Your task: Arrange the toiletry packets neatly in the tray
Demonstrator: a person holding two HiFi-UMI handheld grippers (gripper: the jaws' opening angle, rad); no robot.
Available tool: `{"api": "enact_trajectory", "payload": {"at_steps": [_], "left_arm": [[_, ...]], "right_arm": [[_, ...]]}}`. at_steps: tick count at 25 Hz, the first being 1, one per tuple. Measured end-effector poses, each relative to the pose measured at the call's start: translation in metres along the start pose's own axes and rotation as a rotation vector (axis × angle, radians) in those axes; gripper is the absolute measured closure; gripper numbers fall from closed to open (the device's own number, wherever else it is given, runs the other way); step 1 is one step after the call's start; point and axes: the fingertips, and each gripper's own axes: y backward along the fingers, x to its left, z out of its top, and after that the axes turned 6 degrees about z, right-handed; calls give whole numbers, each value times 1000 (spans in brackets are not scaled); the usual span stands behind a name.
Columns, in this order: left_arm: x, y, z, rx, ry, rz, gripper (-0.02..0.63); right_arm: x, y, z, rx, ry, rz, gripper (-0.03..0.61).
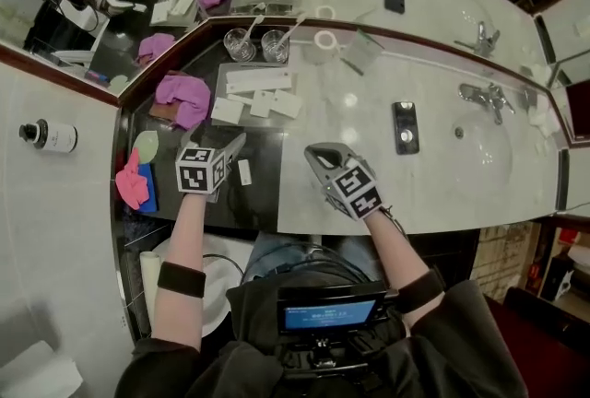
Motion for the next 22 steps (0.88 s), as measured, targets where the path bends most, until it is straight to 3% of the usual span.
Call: {"api": "enact_trajectory", "payload": {"at_steps": [3, 11, 14, 22], "left_arm": [[12, -29, -2, 45, -13, -14, 126], [43, -84, -16, 202, -43, -15, 121], [42, -99, -24, 252, -45, -57, 121], [41, -106, -30, 324, -33, -78, 137]], "right_arm": [[-3, -11, -7, 14, -10, 7, 561], [-10, -41, -26, 33, -56, 27, 561], [-10, -46, -34, 44, -69, 34, 561], [-14, -45, -45, 61, -83, 38, 561]]}}
